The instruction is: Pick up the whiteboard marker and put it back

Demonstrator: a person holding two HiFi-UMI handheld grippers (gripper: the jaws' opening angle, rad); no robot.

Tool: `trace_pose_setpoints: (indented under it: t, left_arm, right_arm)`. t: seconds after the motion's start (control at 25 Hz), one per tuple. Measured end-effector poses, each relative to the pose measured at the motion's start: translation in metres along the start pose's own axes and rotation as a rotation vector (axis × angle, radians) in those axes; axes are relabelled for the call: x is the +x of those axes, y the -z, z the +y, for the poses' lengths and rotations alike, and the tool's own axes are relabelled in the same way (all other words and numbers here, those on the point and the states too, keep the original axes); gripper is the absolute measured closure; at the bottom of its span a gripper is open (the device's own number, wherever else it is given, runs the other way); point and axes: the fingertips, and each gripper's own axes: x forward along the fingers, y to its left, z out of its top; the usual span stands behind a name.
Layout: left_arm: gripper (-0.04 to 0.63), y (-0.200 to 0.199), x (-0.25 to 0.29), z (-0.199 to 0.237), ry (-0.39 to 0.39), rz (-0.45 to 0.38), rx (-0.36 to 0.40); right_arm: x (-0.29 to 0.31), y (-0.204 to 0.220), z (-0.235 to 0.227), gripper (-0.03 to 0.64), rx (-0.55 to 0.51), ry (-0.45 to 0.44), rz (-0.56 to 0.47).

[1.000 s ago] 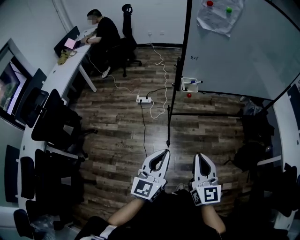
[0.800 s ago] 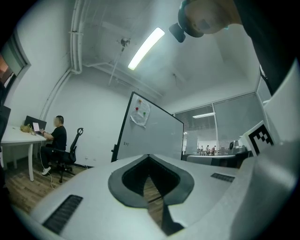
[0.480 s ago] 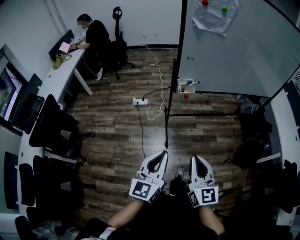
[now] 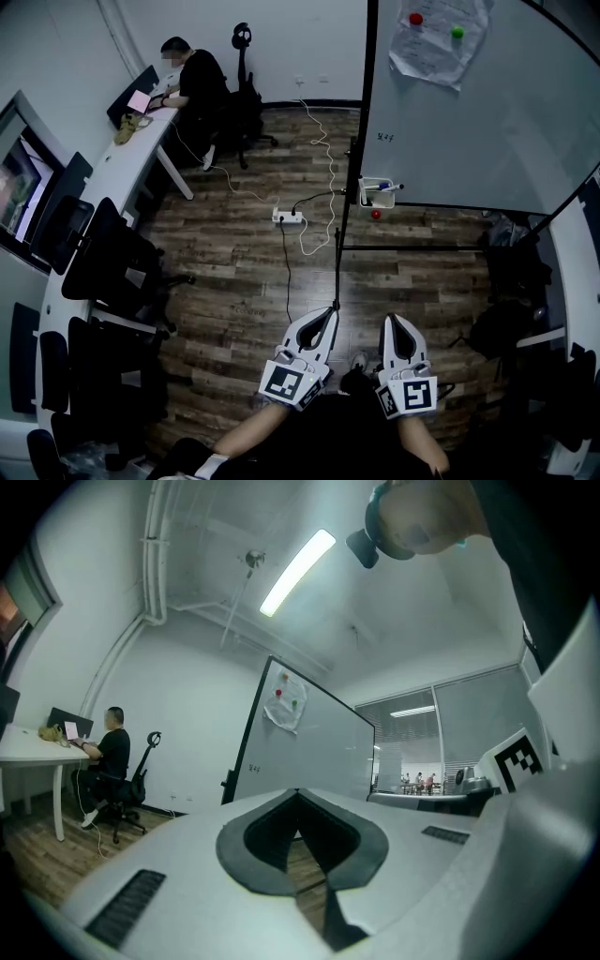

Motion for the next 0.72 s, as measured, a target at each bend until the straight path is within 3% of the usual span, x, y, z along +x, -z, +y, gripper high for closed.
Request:
trace_pose_setpoints:
  t: [0.72]
  left_arm:
    - [0.588,0.000,0.084,0.003,-0.027,-0.017,0.004]
  right_arm:
    - [0.056,-0.008,-0.069,0.603,0.003,-0.055,0.025]
